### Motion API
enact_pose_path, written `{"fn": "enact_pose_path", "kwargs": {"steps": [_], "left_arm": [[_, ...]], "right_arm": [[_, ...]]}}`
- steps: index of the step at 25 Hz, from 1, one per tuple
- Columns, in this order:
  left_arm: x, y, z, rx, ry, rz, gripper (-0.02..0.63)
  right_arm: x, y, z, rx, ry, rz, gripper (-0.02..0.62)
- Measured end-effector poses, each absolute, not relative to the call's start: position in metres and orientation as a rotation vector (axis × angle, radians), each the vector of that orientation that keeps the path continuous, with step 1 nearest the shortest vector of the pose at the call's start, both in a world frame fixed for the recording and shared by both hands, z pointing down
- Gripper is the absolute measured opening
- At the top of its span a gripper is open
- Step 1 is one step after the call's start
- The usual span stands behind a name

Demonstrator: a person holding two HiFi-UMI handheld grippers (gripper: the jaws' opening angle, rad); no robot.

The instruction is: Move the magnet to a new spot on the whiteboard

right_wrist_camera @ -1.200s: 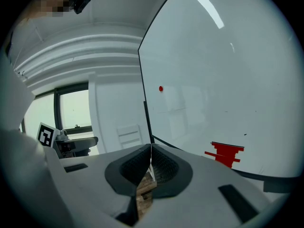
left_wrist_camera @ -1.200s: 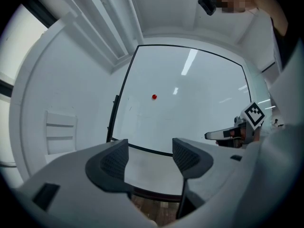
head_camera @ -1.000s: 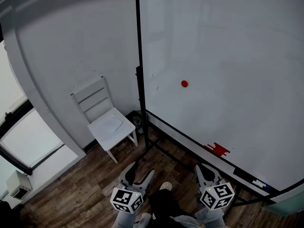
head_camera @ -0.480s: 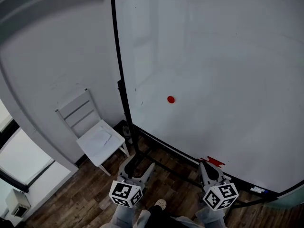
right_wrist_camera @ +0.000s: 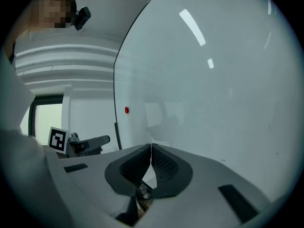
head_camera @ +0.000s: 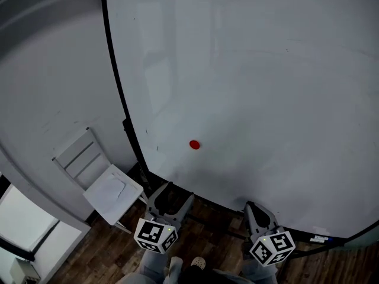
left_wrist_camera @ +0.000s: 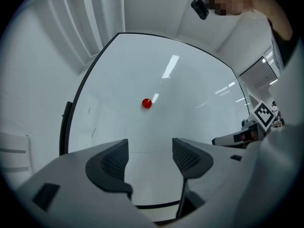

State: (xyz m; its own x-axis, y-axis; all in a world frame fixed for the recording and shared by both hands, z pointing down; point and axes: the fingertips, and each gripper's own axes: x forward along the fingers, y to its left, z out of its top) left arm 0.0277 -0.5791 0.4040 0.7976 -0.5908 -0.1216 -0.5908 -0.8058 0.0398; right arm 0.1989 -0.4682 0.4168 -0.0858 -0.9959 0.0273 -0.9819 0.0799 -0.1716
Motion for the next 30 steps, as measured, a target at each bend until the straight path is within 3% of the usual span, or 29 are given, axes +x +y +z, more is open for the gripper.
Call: {"fn": "enact_pose_path", "kwargs": {"steps": [15,30], "left_arm": [[0.076,-0.614,0.324,-2.83,0.92,0.389,0.287],[0.084,-0.628,0.298,-2.685,0.921,0.321,0.287]], "right_arm": [[0.211,-0.462,0.387,-2.105,2.176,-0.093,0.028],[0.221,-0.46,0.384,-2.122,2.157,-0.055,0.028]]}}
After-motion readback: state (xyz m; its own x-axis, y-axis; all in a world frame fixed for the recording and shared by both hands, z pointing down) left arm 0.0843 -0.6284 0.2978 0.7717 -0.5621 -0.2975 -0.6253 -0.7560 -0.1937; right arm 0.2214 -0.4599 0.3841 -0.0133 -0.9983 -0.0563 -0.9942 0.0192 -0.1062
